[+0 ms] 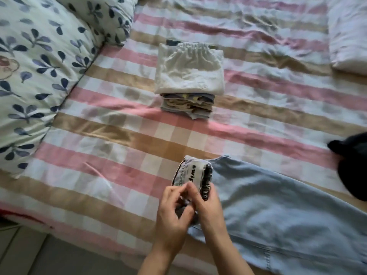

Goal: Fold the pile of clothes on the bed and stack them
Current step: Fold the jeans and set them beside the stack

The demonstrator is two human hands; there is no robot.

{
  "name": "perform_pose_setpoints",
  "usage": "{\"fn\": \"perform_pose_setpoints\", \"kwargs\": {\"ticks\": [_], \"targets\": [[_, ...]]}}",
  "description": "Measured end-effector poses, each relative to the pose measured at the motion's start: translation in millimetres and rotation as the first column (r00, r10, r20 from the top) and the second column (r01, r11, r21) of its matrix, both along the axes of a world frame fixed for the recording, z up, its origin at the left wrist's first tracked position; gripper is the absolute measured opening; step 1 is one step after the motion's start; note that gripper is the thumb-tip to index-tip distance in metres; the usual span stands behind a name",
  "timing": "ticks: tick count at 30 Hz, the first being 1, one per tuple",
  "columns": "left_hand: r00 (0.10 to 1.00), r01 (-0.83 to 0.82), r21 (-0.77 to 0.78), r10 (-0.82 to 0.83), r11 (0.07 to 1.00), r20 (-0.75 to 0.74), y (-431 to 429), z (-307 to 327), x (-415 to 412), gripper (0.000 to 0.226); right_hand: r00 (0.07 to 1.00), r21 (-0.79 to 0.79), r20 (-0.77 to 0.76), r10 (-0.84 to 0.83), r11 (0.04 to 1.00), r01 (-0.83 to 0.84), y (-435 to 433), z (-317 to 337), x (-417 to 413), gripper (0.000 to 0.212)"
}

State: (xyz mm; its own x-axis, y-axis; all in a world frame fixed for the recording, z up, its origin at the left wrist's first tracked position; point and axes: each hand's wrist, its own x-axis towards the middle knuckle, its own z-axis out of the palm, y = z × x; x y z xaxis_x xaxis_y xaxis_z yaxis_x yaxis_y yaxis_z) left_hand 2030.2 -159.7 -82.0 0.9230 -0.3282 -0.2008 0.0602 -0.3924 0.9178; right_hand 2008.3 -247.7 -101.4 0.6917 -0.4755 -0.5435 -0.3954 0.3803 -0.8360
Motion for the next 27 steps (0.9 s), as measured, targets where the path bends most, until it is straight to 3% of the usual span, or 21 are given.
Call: {"fn": "perform_pose_setpoints", "kwargs": {"ticks": [3,6,10,12,14,16,17,19,20,22,24,27], "targets": [[0.996,0.087,-0.054,-0.088,0.995,-0.026,-27,-1,-23,0.035,0.989,-0.091,-0.08,-0.126,0.989,0.119,-34,-4,-30,0.016],[0.991,0.059,-0.033,-0.055,0.998,0.124,-44,-4,-31,0.041,0.983,-0.143,-0.093,-0.156,0.979,0.142,-70,-14,-64,0.017],[0.953,0.086,0.154,-0.126,0.984,0.274,-65,-27,-32,0.04,0.967,-0.16,-0.141,-0.211,0.969,0.188,-109,-35,-104,0.016],[0.892,0.265,0.369,-0.372,0.891,0.256,-79,-49,-35,0.047,0.959,-0.138,-0.175,-0.223,0.97,0.201,-122,-48,-115,0.016],[0.785,0.408,0.613,-0.603,0.677,0.144,-90,-75,-40,0.054,0.955,-0.175,-0.2,-0.221,0.967,0.187,-126,-58,-120,0.027],[0.72,0.464,0.751,-0.694,0.47,-0.01,-95,-94,-44,0.058,0.943,-0.343,-0.255,-0.214,0.932,0.119,-124,-63,-123,0.041],[0.709,0.464,0.774,-0.705,0.431,-0.033,-98,-101,-46,0.059,0.933,-0.485,-0.294,-0.209,0.873,0.042,-122,-65,-123,0.046],[0.699,0.411,0.787,-0.713,0.46,0.052,-104,-110,-50,0.06,0.917,-0.746,-0.362,-0.17,0.643,-0.175,-117,-68,-124,0.046],[0.692,0.395,0.785,-0.717,0.478,0.088,-106,-114,-50,0.061,0.904,-0.786,-0.413,-0.113,0.545,-0.291,-115,-69,-123,0.046],[0.675,0.4,0.812,-0.736,0.426,0.053,-107,-123,-50,0.06,0.812,-0.712,-0.583,0.015,0.473,-0.519,-114,-73,-123,0.052],[0.69,0.402,0.834,-0.724,0.378,-0.004,-111,-130,-51,0.061,0.74,-0.617,-0.667,0.091,0.488,-0.617,-120,-85,-127,0.053],[0.723,0.353,0.814,-0.687,0.461,0.076,-125,-111,-58,0.057,0.814,-0.663,-0.569,0.117,0.521,-0.538,-130,-83,-131,0.051]]}}
